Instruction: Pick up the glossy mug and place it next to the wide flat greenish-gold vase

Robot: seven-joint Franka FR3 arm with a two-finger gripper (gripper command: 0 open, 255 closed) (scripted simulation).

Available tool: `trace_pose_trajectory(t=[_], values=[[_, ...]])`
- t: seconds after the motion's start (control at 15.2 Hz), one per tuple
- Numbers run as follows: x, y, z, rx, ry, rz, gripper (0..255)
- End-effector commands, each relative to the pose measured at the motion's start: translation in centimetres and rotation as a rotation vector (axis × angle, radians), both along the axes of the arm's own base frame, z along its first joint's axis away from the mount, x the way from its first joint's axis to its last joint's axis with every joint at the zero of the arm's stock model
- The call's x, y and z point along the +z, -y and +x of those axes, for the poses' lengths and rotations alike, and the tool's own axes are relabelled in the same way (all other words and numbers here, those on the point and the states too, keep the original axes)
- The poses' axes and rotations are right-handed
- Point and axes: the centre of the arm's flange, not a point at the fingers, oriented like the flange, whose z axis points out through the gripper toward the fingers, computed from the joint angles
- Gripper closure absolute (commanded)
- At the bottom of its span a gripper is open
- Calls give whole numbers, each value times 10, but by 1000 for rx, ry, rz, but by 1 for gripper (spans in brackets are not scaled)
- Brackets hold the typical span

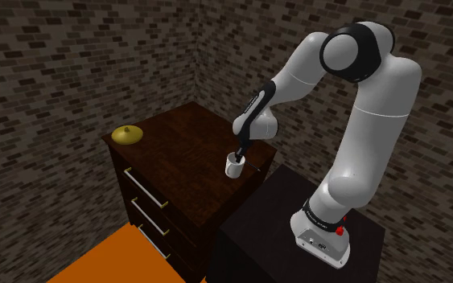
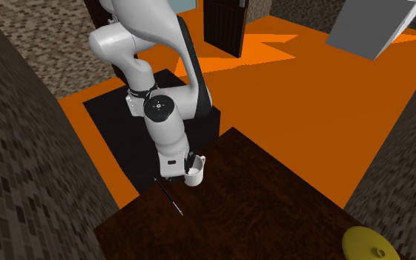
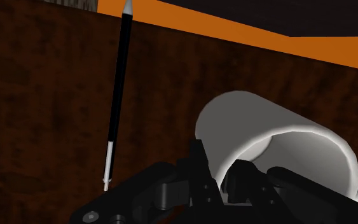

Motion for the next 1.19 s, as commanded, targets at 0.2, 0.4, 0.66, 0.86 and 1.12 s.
trace_pose_trajectory(t=[0.2,0.4,0.66,0.86,1.12], values=[[10,0,0,0,0,0,255],[26,0,0,0,0,0,255],[47,0,0,0,0,0,255],[63,0,0,0,0,0,255],[84,0,0,0,0,0,255]])
